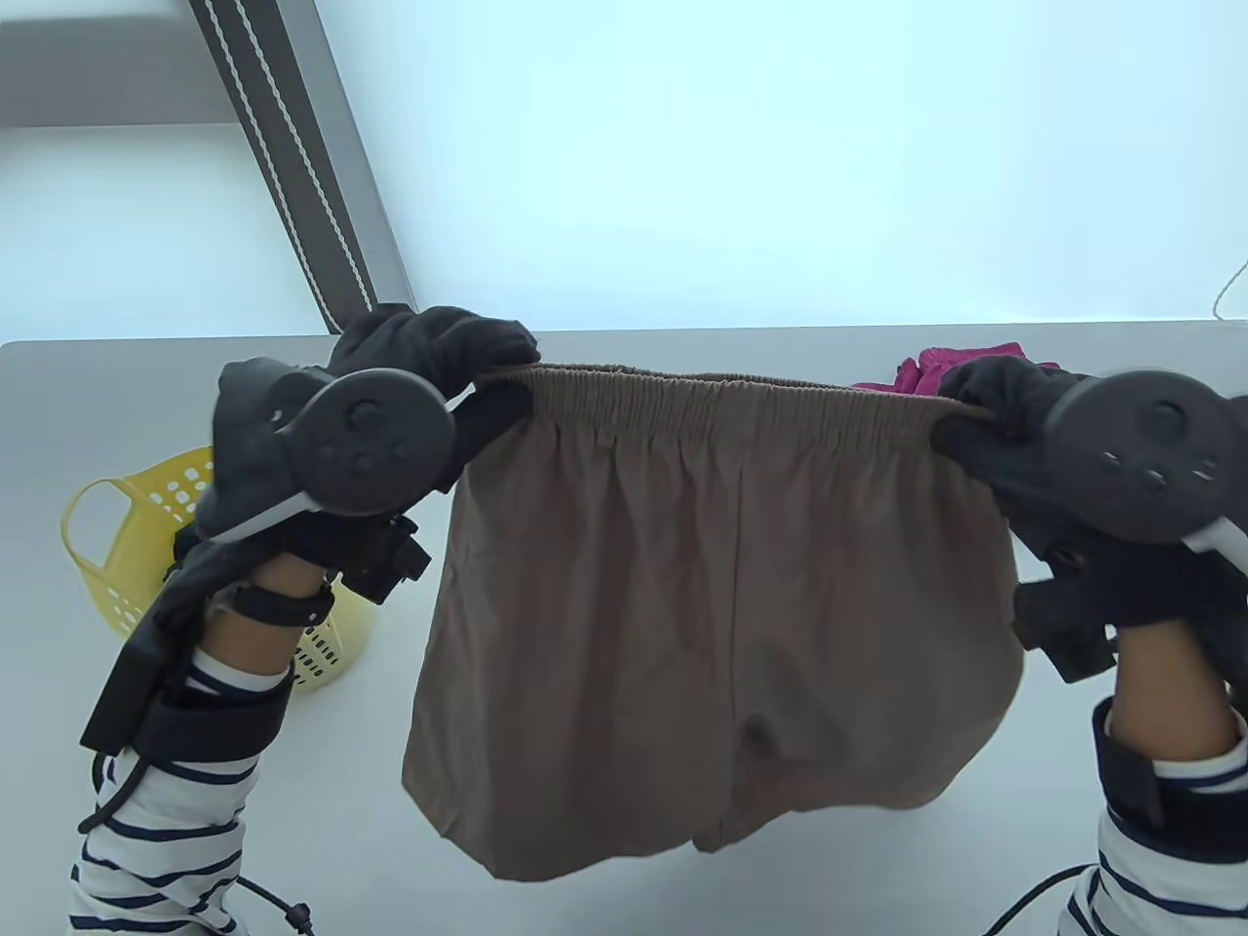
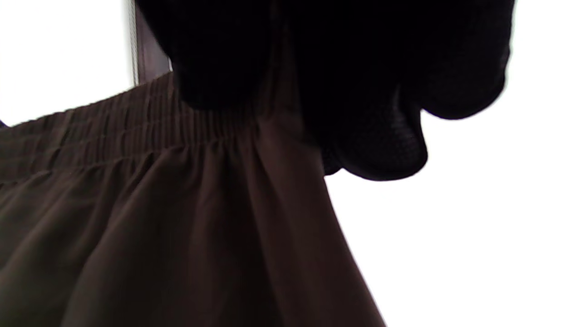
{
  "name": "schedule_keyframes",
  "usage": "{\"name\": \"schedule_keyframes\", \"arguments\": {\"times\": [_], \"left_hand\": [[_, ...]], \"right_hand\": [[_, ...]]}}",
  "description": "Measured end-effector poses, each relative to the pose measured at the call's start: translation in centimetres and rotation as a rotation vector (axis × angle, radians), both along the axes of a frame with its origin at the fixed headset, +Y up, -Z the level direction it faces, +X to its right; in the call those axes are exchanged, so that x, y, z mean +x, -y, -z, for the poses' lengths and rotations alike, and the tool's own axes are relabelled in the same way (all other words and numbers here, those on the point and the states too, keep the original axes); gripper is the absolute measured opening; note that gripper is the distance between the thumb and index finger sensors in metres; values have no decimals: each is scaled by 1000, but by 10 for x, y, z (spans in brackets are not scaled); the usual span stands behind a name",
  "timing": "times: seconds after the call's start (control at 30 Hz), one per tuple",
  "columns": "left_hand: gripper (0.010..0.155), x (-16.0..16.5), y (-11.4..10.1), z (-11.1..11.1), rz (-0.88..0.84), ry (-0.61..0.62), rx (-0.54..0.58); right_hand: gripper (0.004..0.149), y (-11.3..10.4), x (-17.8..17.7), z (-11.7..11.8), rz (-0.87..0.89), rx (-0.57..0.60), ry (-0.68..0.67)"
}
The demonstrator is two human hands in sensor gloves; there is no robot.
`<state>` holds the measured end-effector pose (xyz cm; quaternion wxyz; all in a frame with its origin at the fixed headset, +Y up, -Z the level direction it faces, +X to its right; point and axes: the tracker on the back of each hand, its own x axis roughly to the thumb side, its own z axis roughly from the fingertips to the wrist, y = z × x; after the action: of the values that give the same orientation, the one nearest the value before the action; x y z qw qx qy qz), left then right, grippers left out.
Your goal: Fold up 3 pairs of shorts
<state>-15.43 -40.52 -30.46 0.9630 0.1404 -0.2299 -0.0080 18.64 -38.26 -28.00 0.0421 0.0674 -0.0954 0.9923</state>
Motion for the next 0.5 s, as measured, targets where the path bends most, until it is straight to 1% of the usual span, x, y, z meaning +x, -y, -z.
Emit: {"name": "schedule_keyframes", "arguments": {"times": [0.03, 0.07, 0.1, 0.13, 0.17, 0.2, 0.23, 0.27, 0.3, 0.33, 0.4, 0.47, 0.5], "left_hand": [[43, 9, 10, 12, 113, -77, 13], [42, 14, 16, 20, 192, -134, 37], [42, 20, 22, 32, 304, -219, 87], [43, 23, 25, 39, 363, -284, 124], [43, 25, 24, 47, 388, -365, 177], [44, 23, 19, 51, 345, -458, 272], [46, 19, 13, 51, 279, -508, 354], [46, 12, 4, 47, 138, -544, 464], [46, 3, -2, 43, -13, -537, 545], [46, -4, -8, 38, -96, -515, 578], [48, -18, -12, 30, -123, -472, 598], [48, -28, -8, 23, -101, -427, 585], [48, -32, 0, 18, -97, -406, 574]], "right_hand": [[46, 10, -9, 18, -37, -72, 46], [47, 16, -14, 29, -56, -92, 80], [47, 24, -22, 42, -76, -81, 133], [48, 27, -28, 49, -78, -47, 171], [48, 30, -36, 55, -71, 39, 222], [49, 30, -44, 56, -57, 195, 271], [48, 29, -48, 54, -35, 344, 287], [48, 26, -52, 49, 6, 540, 295], [48, 22, -55, 43, 58, 664, 267], [48, 18, -57, 39, 92, 697, 234], [48, 15, -54, 30, 170, 720, 159], [48, 18, -51, 26, 173, 682, 94], [48, 26, -49, 24, 173, 645, 33]]}}
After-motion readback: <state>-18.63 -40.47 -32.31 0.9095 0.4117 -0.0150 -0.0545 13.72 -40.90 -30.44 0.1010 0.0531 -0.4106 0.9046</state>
